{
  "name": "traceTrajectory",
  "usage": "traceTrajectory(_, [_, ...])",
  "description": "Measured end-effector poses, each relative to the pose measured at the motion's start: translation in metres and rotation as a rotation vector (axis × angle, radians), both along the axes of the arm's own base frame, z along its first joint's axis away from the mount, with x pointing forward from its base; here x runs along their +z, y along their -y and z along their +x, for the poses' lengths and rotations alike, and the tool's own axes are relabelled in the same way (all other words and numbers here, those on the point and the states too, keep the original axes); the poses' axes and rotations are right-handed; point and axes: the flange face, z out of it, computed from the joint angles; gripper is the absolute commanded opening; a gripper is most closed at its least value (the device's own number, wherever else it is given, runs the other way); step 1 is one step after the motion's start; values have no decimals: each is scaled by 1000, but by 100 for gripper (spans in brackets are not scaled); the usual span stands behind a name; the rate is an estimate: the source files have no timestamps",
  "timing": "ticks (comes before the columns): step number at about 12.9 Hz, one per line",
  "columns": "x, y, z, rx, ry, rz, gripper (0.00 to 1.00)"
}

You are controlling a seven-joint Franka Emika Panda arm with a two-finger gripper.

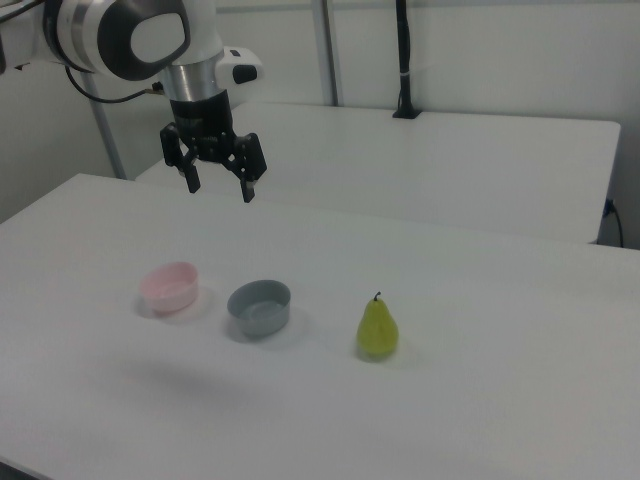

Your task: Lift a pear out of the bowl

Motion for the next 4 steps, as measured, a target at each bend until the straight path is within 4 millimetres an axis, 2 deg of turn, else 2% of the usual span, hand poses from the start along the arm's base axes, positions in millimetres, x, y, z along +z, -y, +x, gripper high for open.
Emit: traceTrajectory(4, [0, 0, 0, 25, 2, -2, 100])
